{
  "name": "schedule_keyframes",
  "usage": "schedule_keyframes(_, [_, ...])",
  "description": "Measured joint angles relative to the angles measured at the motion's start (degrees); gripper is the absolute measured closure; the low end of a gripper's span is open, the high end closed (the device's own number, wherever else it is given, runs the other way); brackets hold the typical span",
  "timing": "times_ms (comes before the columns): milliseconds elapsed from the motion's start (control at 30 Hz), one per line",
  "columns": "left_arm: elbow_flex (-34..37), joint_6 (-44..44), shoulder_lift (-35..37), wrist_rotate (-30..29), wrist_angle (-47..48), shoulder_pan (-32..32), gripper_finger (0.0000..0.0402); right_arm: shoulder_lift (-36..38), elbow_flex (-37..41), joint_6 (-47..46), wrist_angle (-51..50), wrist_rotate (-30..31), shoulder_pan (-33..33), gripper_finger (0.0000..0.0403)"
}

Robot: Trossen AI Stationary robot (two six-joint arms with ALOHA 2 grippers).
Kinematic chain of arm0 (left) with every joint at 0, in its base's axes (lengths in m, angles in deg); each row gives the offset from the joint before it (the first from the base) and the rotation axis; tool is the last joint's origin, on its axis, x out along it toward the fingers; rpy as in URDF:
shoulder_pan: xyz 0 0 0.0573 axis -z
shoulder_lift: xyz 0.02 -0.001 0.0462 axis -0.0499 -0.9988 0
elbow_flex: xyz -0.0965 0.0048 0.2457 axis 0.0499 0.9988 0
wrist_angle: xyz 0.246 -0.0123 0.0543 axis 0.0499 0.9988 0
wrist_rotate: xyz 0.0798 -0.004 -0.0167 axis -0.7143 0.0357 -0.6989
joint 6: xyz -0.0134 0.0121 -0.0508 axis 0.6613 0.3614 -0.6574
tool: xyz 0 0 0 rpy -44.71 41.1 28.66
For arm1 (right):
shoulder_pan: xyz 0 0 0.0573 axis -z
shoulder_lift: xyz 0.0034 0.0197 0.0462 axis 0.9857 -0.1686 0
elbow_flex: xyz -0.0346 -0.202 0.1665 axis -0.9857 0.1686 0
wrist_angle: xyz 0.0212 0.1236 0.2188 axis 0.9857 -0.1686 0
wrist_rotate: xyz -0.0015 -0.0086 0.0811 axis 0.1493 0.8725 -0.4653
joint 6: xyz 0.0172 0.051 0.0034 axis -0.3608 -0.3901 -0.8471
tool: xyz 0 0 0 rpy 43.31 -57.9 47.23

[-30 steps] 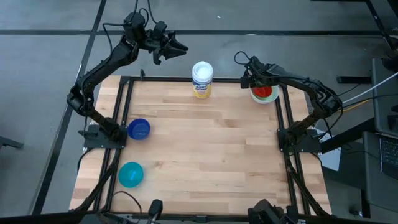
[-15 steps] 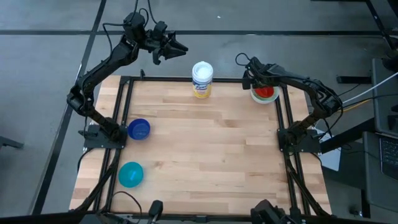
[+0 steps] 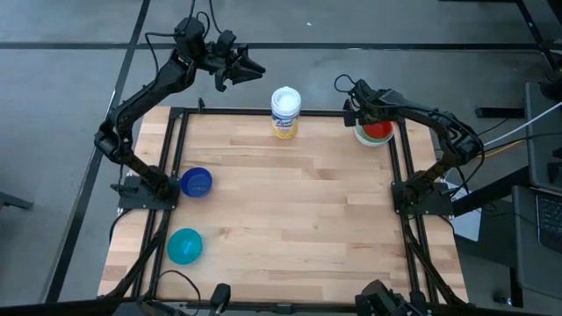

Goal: Nest bowls inside each other
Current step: Stack the red bowl on top of the green bowl, then stack the dark blue bowl on top of the red bowl

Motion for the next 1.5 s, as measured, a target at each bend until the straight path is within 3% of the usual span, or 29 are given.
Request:
schedule_keyframes(267, [0.00,0.02,0.00,0.04,0.09,0.00,0.0282,-0.02,0.00,0.12,0.28,-1.23,-0.03,0.0279])
schedule_keyframes(367, [0.00,0.10,0.00,0.20,0.19,0.13,0.0282,-0.01,0.00,0.00,3.38,-7.31,-0.51,0.0264])
schedule_keyframes(533, [0.00,2.11,0.00,2.08,0.91,1.43,0.0282,2.79,0.00,1.21,27.67,-24.78,-8.41,0.0251])
schedule_keyframes(633, [0.00,4.89,0.23,2.30,9.06,3.61,0.0282,4.46,-0.04,-1.69,44.32,-32.68,-15.91,0.0251])
schedule_keyframes(733, [0.00,18.80,1.77,-6.87,28.10,8.03,0.0282,5.35,-0.04,-5.25,57.22,-37.27,-22.84,0.0257])
schedule_keyframes(833, [0.05,34.20,2.59,-27.02,46.58,14.23,0.0282,6.69,-0.04,-7.27,63.85,-37.02,-29.16,0.0262])
schedule_keyframes(900, [1.65,35.85,2.54,-36.42,51.96,17.85,0.0282,7.93,-0.04,-7.77,65.27,-37.01,-32.12,0.0263])
schedule_keyframes(1100, [12.90,23.74,4.83,-42.03,54.40,25.81,0.0281,12.22,-0.04,-7.77,65.16,-37.26,-36.47,0.0258])
schedule_keyframes(1333, [26.94,4.21,10.34,-48.70,54.44,38.73,0.0259,16.00,-0.04,-6.79,64.39,-42.49,-38.20,0.0248])
schedule_keyframes(1500, [31.93,-11.24,15.86,-57.77,55.95,47.42,0.0238,16.59,-0.04,-6.69,64.01,-46.70,-39.01,0.0255])
